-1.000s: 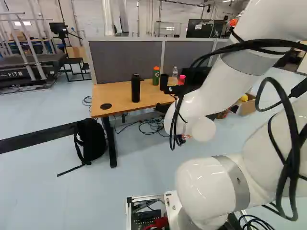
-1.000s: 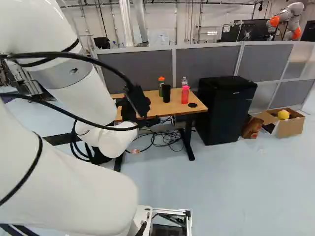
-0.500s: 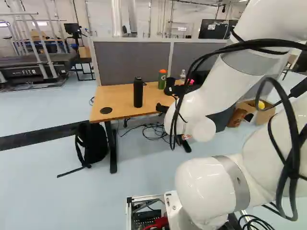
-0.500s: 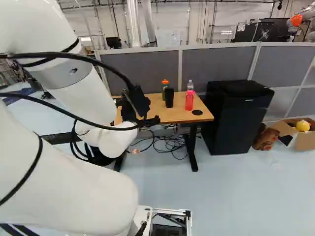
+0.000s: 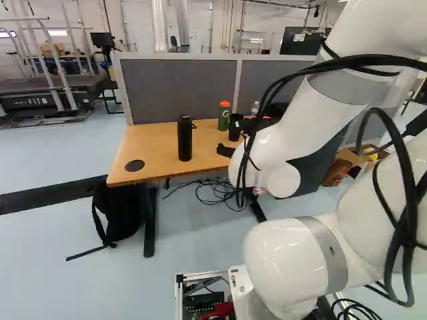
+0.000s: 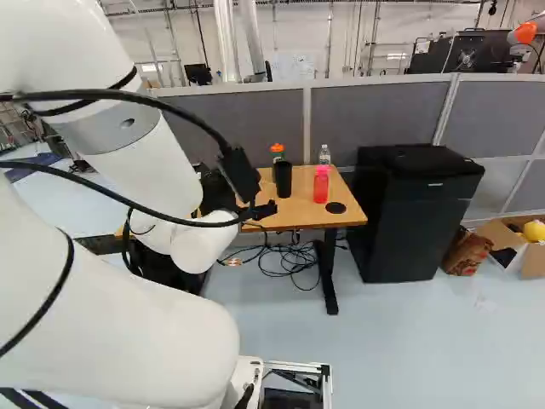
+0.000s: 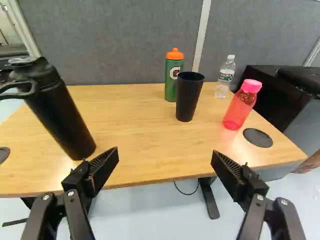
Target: Pick up the green bottle from the table
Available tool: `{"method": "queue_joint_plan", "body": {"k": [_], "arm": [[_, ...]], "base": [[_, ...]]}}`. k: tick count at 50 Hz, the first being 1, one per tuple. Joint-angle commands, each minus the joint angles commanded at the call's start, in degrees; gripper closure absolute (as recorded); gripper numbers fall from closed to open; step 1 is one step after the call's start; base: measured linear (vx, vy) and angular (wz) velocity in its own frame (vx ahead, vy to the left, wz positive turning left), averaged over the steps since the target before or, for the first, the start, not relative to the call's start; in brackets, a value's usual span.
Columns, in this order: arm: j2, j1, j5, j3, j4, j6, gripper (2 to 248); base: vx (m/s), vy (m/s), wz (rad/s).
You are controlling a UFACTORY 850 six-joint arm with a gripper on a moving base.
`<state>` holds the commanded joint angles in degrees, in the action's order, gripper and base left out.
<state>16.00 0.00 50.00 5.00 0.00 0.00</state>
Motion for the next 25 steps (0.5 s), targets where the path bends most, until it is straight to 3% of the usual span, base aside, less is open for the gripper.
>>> {"method": "queue_joint_plan", "body": {"k": [25], "arm": [[0.0, 0.0, 0.0, 0.0, 0.0, 0.0, 3]], "base": [[0.146, -0.062, -0.007]]}}
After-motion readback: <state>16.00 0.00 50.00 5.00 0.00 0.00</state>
